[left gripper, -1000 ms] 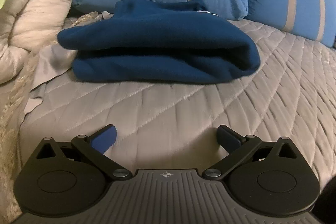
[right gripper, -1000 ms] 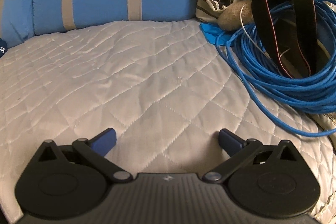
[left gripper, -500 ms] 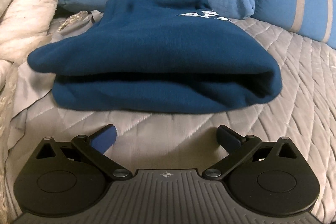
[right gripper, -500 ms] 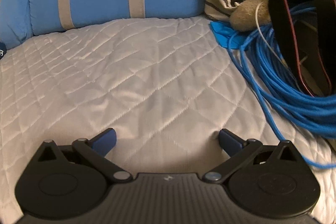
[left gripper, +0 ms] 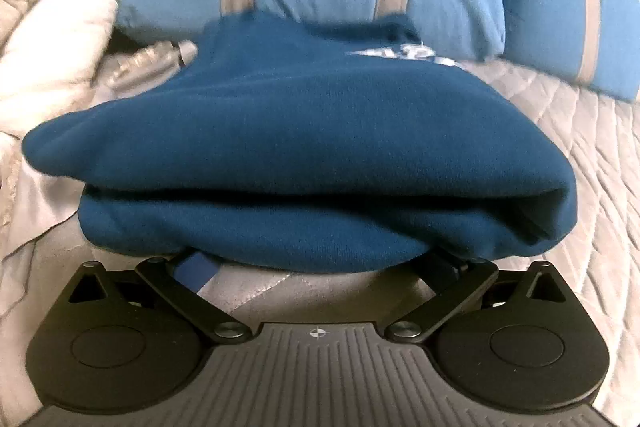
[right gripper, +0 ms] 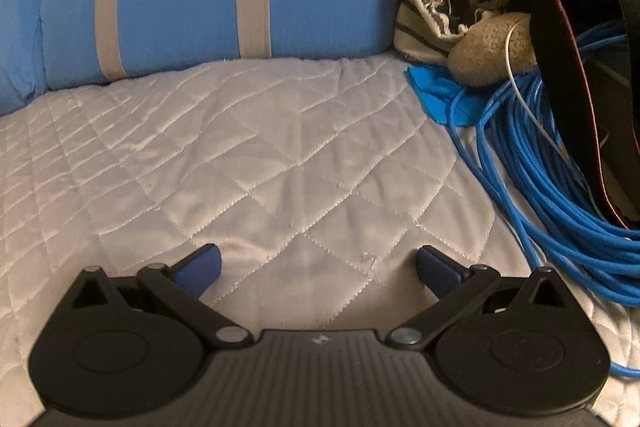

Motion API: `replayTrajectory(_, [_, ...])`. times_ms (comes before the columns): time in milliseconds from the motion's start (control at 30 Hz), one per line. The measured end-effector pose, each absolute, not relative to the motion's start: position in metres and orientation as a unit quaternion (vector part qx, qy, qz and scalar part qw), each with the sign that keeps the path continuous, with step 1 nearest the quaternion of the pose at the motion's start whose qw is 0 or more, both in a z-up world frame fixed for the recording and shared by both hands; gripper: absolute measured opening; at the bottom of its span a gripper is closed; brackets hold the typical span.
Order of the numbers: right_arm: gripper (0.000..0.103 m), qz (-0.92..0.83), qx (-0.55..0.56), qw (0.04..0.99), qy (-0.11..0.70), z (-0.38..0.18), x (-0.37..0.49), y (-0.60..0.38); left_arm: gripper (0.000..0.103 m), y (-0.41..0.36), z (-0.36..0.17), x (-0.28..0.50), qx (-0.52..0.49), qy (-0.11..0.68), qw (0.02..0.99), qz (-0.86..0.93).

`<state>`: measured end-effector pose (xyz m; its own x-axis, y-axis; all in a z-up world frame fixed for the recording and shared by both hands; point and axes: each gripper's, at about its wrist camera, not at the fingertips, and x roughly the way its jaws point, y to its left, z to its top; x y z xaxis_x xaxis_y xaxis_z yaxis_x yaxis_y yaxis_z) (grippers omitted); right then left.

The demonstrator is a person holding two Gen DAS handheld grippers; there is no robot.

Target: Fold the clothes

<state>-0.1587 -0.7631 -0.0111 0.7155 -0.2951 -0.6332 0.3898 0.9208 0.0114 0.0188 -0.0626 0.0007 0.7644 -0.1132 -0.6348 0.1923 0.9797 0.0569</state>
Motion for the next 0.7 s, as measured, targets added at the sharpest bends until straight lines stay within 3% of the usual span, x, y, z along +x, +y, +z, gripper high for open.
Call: replayTrajectory(700, [0.102, -0.191, 0.078, 0.936, 0.284, -0.016, -0.172, -0.763, 0.103, -0.062, -0.001, 0.012, 0.053, 0.308, 0.946, -0.082])
